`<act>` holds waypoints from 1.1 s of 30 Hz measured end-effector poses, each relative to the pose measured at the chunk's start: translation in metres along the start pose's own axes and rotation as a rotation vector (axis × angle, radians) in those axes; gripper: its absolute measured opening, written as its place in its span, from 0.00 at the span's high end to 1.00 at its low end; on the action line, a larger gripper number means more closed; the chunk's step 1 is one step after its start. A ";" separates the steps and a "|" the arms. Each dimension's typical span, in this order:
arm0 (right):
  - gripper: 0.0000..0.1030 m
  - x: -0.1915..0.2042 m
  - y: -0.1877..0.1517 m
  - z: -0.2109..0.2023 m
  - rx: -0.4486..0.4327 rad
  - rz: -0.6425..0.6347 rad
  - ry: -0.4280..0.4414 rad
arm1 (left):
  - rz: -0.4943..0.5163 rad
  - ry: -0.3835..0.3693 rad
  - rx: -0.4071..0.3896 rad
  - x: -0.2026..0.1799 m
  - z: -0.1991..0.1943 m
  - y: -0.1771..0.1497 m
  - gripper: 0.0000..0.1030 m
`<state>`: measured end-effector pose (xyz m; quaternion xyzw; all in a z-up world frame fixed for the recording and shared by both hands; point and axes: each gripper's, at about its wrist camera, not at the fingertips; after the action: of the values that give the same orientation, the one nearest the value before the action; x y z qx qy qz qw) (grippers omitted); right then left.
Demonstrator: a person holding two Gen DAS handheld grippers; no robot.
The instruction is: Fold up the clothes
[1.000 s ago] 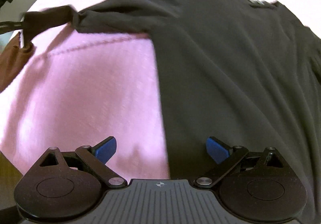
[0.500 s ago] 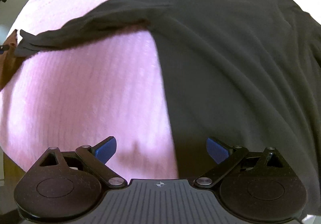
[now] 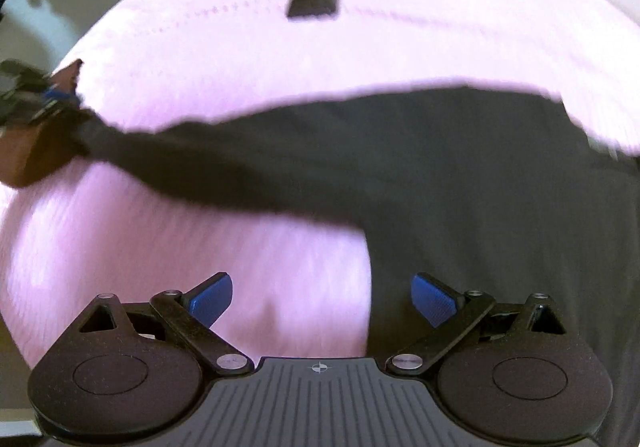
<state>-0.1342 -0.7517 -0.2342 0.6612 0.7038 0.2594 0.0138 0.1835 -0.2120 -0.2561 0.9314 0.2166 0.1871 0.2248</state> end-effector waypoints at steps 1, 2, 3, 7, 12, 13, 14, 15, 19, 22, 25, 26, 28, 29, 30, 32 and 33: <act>0.04 0.000 0.011 0.003 -0.006 -0.015 0.005 | 0.044 -0.019 0.007 -0.008 -0.015 -0.010 0.89; 0.04 0.000 0.020 0.006 -0.011 -0.030 0.009 | 0.088 -0.039 0.015 -0.015 -0.029 -0.021 0.89; 0.04 0.000 0.030 0.010 -0.013 -0.045 0.013 | 0.128 -0.059 0.036 -0.023 -0.041 -0.032 0.89; 0.04 0.000 0.062 0.029 0.001 -0.125 0.024 | 0.154 -0.117 0.234 -0.043 -0.049 -0.078 0.84; 0.04 0.008 0.091 0.067 0.097 -0.367 0.017 | -0.167 -0.054 0.262 -0.014 -0.029 -0.087 0.60; 0.04 0.008 0.094 0.076 0.117 -0.423 0.014 | -0.208 -0.053 0.261 -0.012 -0.020 -0.086 0.60; 0.04 0.009 0.097 0.084 0.136 -0.481 0.015 | -0.225 -0.056 0.263 -0.014 -0.011 -0.083 0.60; 0.05 0.008 0.100 0.092 0.156 -0.539 0.013 | -0.242 -0.059 0.265 -0.016 -0.002 -0.081 0.60; 0.06 -0.006 0.113 0.120 0.206 -0.702 -0.015 | -0.260 -0.055 0.277 -0.029 0.027 -0.073 0.64; 0.38 -0.023 0.123 0.144 0.273 -0.693 0.014 | -0.217 -0.039 0.279 -0.037 0.030 -0.070 0.90; 0.84 -0.031 0.130 0.157 0.341 -0.616 0.071 | -0.253 -0.047 0.232 -0.016 0.010 -0.063 0.95; 1.00 -0.030 0.133 0.154 0.339 -0.603 0.073 | -0.260 -0.029 0.200 -0.007 0.000 -0.059 0.95; 1.00 -0.019 0.145 0.139 0.267 -0.629 0.050 | -0.309 0.016 0.141 0.020 -0.021 -0.047 0.95; 1.00 -0.015 0.152 0.131 0.226 -0.635 0.037 | -0.343 0.035 0.120 0.037 -0.030 -0.041 0.95; 1.00 -0.014 0.158 0.127 0.188 -0.636 0.028 | -0.372 0.050 0.107 0.050 -0.033 -0.036 0.95; 1.00 -0.015 0.166 0.125 0.120 -0.626 0.019 | -0.414 0.064 0.099 0.070 -0.027 -0.029 0.94; 1.00 -0.017 0.170 0.126 0.085 -0.614 0.009 | -0.420 0.071 0.116 0.075 -0.018 -0.027 0.94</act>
<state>0.0701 -0.7255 -0.2836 0.4163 0.8810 0.2166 0.0608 0.2295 -0.1480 -0.2359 0.8699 0.4242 0.1561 0.1971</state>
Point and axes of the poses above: each gripper's, at about its wrist camera, not at the fingertips, and z roughly the way its jaws point, x to its left, y to its top, and after that the axes turned 14 degrees about y, right-handed
